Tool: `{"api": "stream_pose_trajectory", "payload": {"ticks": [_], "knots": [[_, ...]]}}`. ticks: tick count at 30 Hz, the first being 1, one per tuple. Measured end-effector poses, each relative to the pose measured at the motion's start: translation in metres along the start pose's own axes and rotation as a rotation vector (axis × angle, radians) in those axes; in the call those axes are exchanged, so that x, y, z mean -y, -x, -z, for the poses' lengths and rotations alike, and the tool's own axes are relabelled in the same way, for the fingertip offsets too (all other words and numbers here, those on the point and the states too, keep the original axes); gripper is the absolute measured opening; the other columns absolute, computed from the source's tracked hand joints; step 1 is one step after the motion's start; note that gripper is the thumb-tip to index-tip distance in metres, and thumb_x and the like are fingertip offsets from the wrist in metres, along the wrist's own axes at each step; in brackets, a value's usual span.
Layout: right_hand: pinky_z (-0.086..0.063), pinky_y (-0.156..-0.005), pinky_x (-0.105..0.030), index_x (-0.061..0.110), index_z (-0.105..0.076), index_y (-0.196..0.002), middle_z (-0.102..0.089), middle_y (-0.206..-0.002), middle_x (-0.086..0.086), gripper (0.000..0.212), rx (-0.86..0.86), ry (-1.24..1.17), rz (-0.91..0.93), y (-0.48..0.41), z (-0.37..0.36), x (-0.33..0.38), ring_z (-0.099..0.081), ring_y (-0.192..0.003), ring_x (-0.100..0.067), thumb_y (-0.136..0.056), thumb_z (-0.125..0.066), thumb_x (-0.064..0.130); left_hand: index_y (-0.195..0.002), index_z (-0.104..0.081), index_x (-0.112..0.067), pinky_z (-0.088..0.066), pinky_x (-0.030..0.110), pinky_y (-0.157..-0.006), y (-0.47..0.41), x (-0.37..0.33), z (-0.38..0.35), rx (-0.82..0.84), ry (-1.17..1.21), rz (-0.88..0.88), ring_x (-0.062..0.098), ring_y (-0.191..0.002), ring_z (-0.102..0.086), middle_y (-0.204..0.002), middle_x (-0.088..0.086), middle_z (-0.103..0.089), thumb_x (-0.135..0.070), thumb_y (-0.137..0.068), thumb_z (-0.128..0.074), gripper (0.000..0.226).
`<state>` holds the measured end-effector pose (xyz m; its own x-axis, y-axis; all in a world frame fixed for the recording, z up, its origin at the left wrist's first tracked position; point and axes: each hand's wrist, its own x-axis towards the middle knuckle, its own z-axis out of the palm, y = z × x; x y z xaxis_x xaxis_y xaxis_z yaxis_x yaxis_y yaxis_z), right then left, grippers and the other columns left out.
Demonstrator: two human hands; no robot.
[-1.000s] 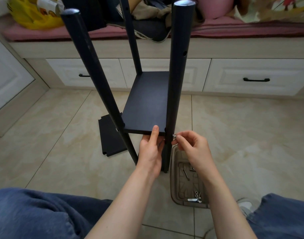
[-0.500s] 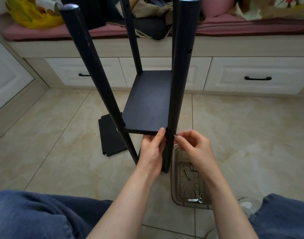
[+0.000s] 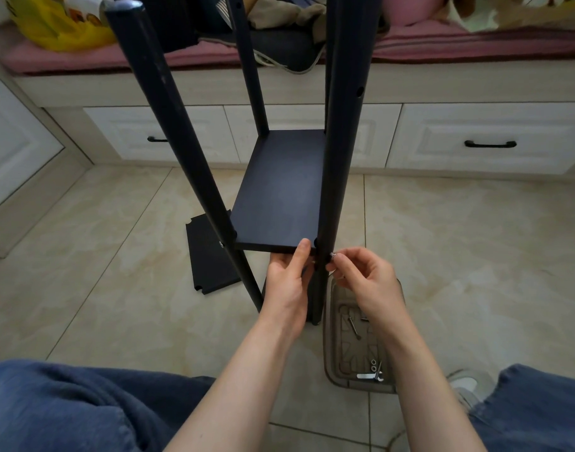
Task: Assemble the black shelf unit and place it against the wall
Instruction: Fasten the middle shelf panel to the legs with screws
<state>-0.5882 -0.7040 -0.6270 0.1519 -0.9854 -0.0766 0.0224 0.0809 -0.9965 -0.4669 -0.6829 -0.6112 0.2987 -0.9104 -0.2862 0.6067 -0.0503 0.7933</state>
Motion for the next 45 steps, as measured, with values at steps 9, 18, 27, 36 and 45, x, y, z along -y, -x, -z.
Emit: {"api": "stream_pose_trajectory", "payload": {"ticks": [9,18,27,36,45], "knots": [[-0.056,-0.08,-0.032,0.024,-0.068,-0.097,-0.073,-0.089,0.001,0.011,-0.026,0.096,0.089,-0.005,0.006,-0.001,-0.07,-0.089,-0.015,-0.089,-0.072,0.017,-0.133,-0.054,-0.007,-0.056,0.02,-0.078,0.0,0.0,0.001,-0.015,-0.088,-0.024,0.021,-0.101,-0.072,-0.118,0.017,-0.068,-0.019,-0.1,-0.057,0.035],[-0.055,-0.085,-0.037,0.039,-0.062,-0.115,-0.066,-0.101,0.004,0.025,0.091,0.14,0.115,-0.006,0.006,-0.002,-0.067,-0.098,-0.018,-0.097,-0.061,0.021,-0.133,-0.055,-0.01,-0.057,0.021,-0.081,0.001,-0.001,0.002,0.001,-0.104,-0.024,0.025,-0.11,-0.069,-0.122,0.016,-0.069,-0.02,-0.101,-0.055,0.033],[-0.056,-0.09,-0.04,0.045,-0.059,-0.121,-0.064,-0.113,0.0,0.035,0.214,0.125,0.121,-0.006,0.008,0.003,-0.066,-0.107,-0.019,-0.099,-0.056,0.017,-0.125,-0.06,-0.018,-0.056,0.02,-0.076,0.004,-0.003,0.002,0.0,-0.083,0.004,0.02,-0.102,-0.072,-0.115,0.008,-0.073,-0.023,-0.1,-0.058,0.026],[-0.054,-0.096,-0.041,0.033,-0.054,-0.126,-0.067,-0.122,0.007,0.032,0.332,0.109,0.056,-0.008,0.017,0.011,-0.065,-0.113,-0.013,-0.1,-0.053,0.015,-0.13,-0.057,-0.017,-0.057,0.021,-0.073,0.007,-0.005,0.002,0.001,-0.046,0.023,0.016,-0.095,-0.073,-0.113,0.007,-0.072,-0.021,-0.1,-0.058,0.031],[-0.051,-0.098,-0.05,0.043,-0.057,-0.12,-0.068,-0.114,0.0,0.033,0.34,0.124,0.082,-0.01,0.017,0.01,-0.067,-0.11,-0.019,-0.088,-0.058,0.032,-0.13,-0.057,-0.018,-0.058,0.025,-0.08,0.006,-0.001,0.003,-0.034,-0.062,0.023,0.023,-0.107,-0.071,-0.117,0.007,-0.073,-0.023,-0.099,-0.061,0.031]]}}
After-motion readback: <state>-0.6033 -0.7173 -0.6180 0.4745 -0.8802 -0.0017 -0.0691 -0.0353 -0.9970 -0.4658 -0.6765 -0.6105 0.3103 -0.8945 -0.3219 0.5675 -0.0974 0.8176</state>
